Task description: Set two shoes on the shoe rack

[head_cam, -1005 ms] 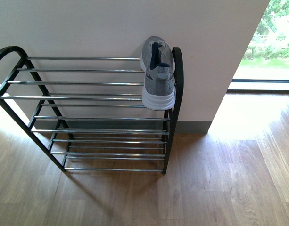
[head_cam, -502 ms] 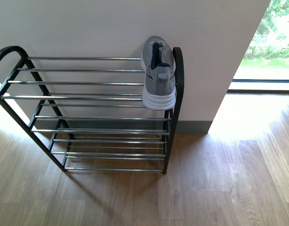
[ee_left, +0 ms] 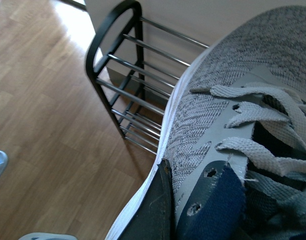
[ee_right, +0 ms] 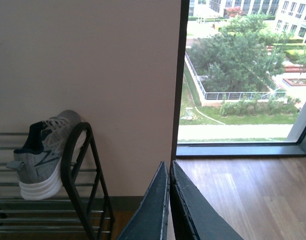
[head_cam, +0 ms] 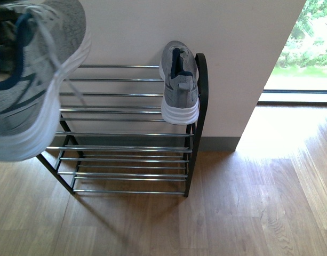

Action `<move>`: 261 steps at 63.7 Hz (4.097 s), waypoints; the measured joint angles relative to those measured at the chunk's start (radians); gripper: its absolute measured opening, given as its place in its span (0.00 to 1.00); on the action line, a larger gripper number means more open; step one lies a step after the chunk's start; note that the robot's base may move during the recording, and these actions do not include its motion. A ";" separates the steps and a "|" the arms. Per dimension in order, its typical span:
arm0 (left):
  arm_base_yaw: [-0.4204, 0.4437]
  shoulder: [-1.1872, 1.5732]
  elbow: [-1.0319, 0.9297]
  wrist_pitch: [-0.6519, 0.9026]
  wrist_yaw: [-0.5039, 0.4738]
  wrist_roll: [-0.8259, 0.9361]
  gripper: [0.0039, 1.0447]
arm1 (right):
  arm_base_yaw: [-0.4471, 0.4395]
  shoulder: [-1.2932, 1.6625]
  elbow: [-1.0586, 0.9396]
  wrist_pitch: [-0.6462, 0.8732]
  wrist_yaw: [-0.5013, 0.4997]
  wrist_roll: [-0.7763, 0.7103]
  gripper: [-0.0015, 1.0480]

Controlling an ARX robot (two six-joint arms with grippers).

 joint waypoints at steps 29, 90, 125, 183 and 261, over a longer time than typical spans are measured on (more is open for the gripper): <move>-0.006 0.611 0.623 -0.098 0.182 -0.078 0.01 | 0.000 -0.192 -0.031 -0.134 0.000 0.000 0.02; -0.073 0.035 0.233 -0.051 -0.162 -0.047 0.91 | 0.000 -0.567 -0.031 -0.516 0.000 0.000 0.02; -0.222 -0.862 -0.492 0.179 -0.109 0.132 0.65 | 0.000 -0.570 -0.031 -0.517 0.002 0.000 0.02; 0.335 -1.403 -0.966 0.346 0.473 0.576 0.01 | 0.000 -0.570 -0.031 -0.517 0.000 0.000 0.02; 0.338 -1.698 -1.015 0.097 0.484 0.578 0.35 | 0.000 -0.571 -0.031 -0.517 0.000 -0.001 0.36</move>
